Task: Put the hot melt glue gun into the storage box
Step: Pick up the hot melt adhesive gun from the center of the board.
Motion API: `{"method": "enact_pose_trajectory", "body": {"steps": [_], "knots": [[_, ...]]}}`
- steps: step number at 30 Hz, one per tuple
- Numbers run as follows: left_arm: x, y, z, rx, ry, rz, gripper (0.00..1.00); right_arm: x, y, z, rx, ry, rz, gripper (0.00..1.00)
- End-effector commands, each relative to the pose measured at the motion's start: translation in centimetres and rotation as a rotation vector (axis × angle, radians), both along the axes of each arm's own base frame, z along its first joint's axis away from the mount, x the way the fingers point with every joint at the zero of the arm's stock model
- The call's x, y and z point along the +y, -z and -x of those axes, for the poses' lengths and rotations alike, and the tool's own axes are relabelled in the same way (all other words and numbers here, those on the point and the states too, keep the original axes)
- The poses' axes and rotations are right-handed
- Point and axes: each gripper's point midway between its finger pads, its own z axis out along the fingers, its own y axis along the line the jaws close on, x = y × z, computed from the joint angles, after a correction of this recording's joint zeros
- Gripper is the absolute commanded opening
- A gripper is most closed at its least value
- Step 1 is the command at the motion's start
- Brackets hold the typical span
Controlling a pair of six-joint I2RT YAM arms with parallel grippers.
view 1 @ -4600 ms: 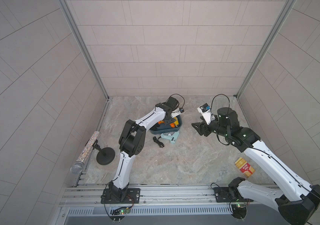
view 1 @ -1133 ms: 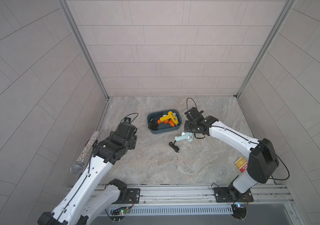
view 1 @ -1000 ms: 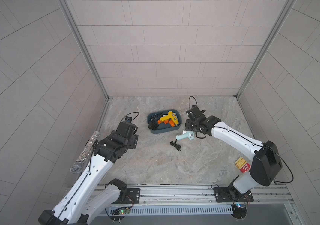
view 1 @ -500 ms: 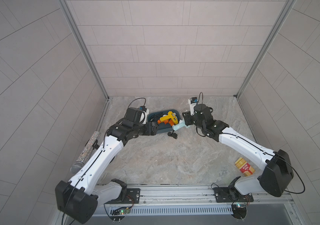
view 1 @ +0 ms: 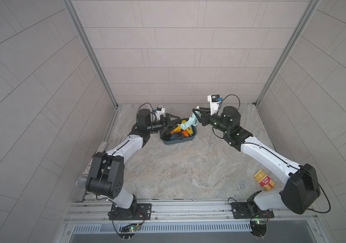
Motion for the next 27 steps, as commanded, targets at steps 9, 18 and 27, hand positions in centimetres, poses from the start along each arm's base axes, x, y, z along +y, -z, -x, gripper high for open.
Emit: {"method": "enact_pose_trajectory", "body": {"steps": [9,18,27], "knots": [[-0.8,-3.7,1.1,0.063,0.134,0.291,0.67,0.6,-3.4,1.0,-0.099,-0.116,-0.078,0.0],[-1.6,-4.5,2.6,0.09,0.156,0.31,0.64,0.8,-2.5,-0.3,-0.107,-0.119,-0.068,0.0],[-3.0,-4.2,4.5,0.125,0.211,0.303,0.55,1.4,-2.3,-1.6,-0.109,-0.144,-0.085,0.0]]}}
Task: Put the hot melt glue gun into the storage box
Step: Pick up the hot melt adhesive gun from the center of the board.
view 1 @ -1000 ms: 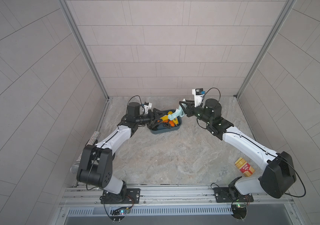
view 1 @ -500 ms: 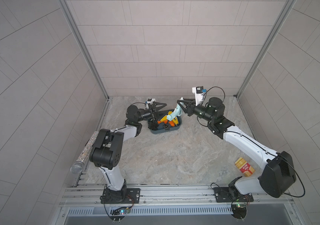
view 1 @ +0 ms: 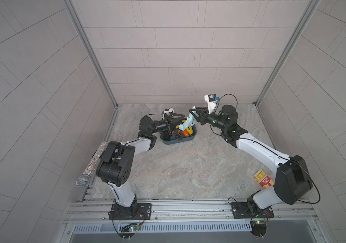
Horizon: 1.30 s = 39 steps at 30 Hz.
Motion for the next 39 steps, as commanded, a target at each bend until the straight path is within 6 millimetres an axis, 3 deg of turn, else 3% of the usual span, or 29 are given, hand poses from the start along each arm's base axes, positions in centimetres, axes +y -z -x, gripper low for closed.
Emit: {"method": "enact_pose_trajectory", "body": {"steps": [1,7,13,16,21,23,35,39], "knots": [[0.0,-1.4,1.9,-0.04,0.034,0.016,0.53,0.1,-3.7,-0.2,-0.093,-0.025,-0.057,0.0],[0.1,-1.7,2.4,-0.047,0.039,0.017,0.38,0.2,-3.7,-1.1,-0.086,-0.044,-0.088,0.0],[-0.6,-2.0,2.6,-0.053,0.06,0.02,0.3,1.5,-3.9,-1.1,-0.064,-0.121,-0.139,0.0],[-1.0,-2.0,2.7,-0.048,0.071,0.021,0.3,1.9,-3.6,-1.1,-0.051,-0.145,-0.148,0.0],[-0.9,-2.0,3.4,-0.042,0.075,0.022,0.46,2.4,-3.6,-1.5,-0.033,-0.193,-0.185,0.0],[-0.9,-2.0,3.8,-0.04,0.076,0.022,0.48,2.8,-3.7,-1.6,-0.027,-0.217,-0.206,0.0],[-1.8,-2.3,3.8,-0.045,0.101,0.026,0.48,4.2,-3.0,-1.4,0.015,-0.287,-0.264,0.0],[-2.1,-1.8,4.1,-0.029,0.111,0.022,0.37,4.3,-3.0,-1.5,0.015,-0.287,-0.268,0.0]]}}
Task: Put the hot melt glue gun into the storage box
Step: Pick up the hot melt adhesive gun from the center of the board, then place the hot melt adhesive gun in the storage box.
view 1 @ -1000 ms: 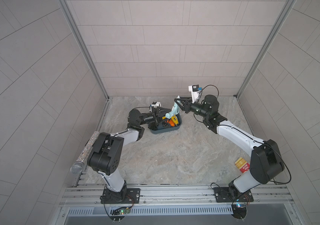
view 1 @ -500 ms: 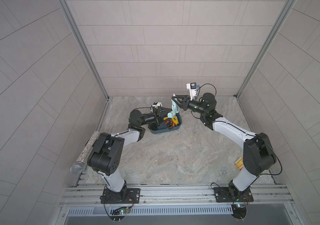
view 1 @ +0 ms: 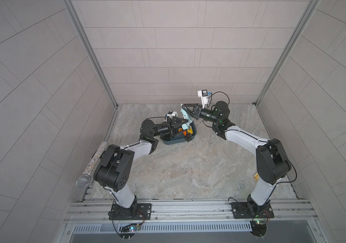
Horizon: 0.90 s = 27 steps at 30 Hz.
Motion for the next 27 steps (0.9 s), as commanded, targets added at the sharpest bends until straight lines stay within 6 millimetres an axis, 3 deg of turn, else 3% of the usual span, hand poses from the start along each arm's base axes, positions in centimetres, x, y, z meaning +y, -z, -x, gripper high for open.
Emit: {"method": "enact_pose_trajectory", "body": {"steps": [1,8,9,12,15,18,21,27], "knots": [[-0.6,-1.0,1.1,-0.039,0.05,0.01,0.33,0.2,-2.4,0.5,-0.059,-0.016,-0.052,0.0],[-1.1,-0.5,0.8,-0.039,0.076,-0.002,0.13,0.0,-2.5,0.9,-0.065,-0.015,-0.051,0.0],[-1.1,-0.6,0.7,-0.047,0.083,-0.004,0.11,-0.3,-2.5,0.8,-0.062,-0.004,-0.045,0.06],[-0.6,-0.7,-0.2,-0.062,0.079,-0.017,0.05,-1.7,-2.7,0.6,-0.065,0.041,-0.019,0.42],[1.4,-1.0,-2.2,-0.095,0.008,-0.03,0.04,-4.5,-3.1,0.2,-0.071,0.135,0.029,0.64],[3.8,-0.5,-4.4,-0.139,-0.068,-0.085,0.04,-8.4,-3.6,0.1,-0.062,0.236,0.076,0.77],[5.8,-0.4,-6.5,-0.188,-0.14,-0.135,0.04,-12.0,-3.3,0.9,-0.034,0.338,0.139,0.82],[7.1,-0.4,-10.3,-0.299,-0.199,-0.27,0.04,-14.3,0.4,5.0,0.027,0.424,0.402,0.87]]}}
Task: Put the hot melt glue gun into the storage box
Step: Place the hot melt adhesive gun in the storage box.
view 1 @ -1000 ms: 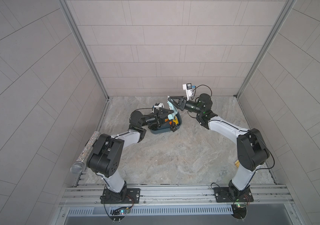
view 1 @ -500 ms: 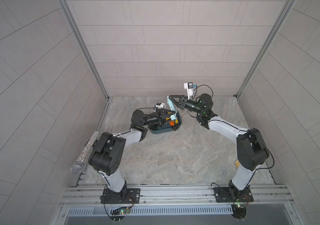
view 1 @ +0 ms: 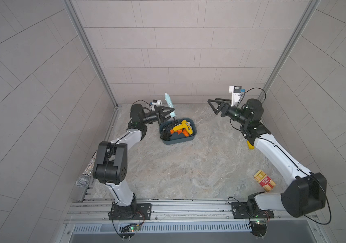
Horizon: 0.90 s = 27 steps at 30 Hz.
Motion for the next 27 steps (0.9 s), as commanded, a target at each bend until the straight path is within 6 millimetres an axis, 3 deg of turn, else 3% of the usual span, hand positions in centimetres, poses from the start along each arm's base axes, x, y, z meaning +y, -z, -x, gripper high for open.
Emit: {"method": "enact_pose_trajectory", "body": {"steps": [1,3,6,14,17,27], "knots": [[-0.3,0.9,-0.9,-0.114,0.003,-0.156,0.04,-1.0,5.3,2.2,0.116,0.06,0.187,0.88],[0.3,4.1,0.2,-0.139,0.026,-0.449,0.04,-2.3,6.1,3.3,0.13,0.115,0.225,0.9],[1.0,6.5,1.6,-0.222,0.133,-0.831,0.03,-3.6,7.3,4.9,0.163,0.145,0.297,0.91],[4.7,9.9,0.3,-0.435,0.209,-1.544,0.02,-4.6,9.1,6.6,0.225,0.166,0.344,0.91],[4.6,10.8,-0.4,-0.477,0.245,-1.67,0.01,-4.3,9.4,6.8,0.229,0.16,0.353,0.91],[1.0,13.9,-2.5,-0.701,0.405,-1.988,0.01,-4.2,10.6,7.4,0.263,0.158,0.379,0.9]]}}
